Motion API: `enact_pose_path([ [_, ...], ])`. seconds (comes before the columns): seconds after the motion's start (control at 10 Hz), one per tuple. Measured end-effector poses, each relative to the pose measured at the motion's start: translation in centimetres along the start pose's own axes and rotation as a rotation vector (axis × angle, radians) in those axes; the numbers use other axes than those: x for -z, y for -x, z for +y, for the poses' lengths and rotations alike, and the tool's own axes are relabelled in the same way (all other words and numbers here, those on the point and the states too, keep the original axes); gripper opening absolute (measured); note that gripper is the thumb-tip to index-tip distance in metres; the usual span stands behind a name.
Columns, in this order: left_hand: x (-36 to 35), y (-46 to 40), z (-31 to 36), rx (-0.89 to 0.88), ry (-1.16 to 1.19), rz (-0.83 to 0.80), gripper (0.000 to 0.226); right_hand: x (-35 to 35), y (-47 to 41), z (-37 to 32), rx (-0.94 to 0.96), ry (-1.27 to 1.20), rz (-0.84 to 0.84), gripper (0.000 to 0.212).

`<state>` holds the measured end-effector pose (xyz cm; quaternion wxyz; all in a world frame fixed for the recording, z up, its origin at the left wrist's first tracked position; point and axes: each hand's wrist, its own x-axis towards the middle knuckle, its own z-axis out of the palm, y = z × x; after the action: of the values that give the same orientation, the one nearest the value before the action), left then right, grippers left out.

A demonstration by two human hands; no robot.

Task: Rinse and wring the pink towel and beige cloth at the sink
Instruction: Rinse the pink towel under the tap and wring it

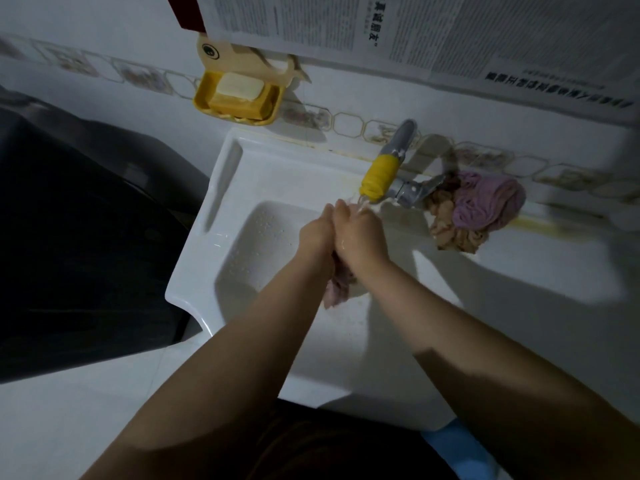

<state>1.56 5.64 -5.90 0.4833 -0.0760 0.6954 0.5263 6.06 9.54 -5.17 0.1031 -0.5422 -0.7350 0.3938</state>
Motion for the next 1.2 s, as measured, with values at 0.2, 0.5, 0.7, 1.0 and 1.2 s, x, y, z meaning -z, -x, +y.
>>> enact_pose_path([
  [0.2, 0.6, 2.0, 0.0, 0.242, 0.124, -0.297, 0.047, 1.7, -2.4, 2.2, -0.055, 0.155, -0.024, 0.046],
  [0.5, 3.3, 3.6, 1.2, 0.217, 0.485, -0.341, 0.047, 2.0, 1.5, 0.9, -0.271, -0.948, -0.349, 0.021],
  [0.7, 0.6, 3.8, -0.2, 0.212, 0.108, -0.186, 0.034, 0.9, 2.8, 0.1, 0.124, -0.458, -0.270, 0.029],
  [1.0, 1.4, 3.9, -0.1, 0.036, -0.355, -0.191, 0.042, 0.3, -1.0, -0.4, -0.111, -0.403, -0.008, 0.040],
  [1.2, 3.1, 3.8, -1.6, -0.122, -0.385, -0.264, 0.051, 1.2, -1.0, 0.2, -0.523, -0.764, 0.048, 0.043],
])
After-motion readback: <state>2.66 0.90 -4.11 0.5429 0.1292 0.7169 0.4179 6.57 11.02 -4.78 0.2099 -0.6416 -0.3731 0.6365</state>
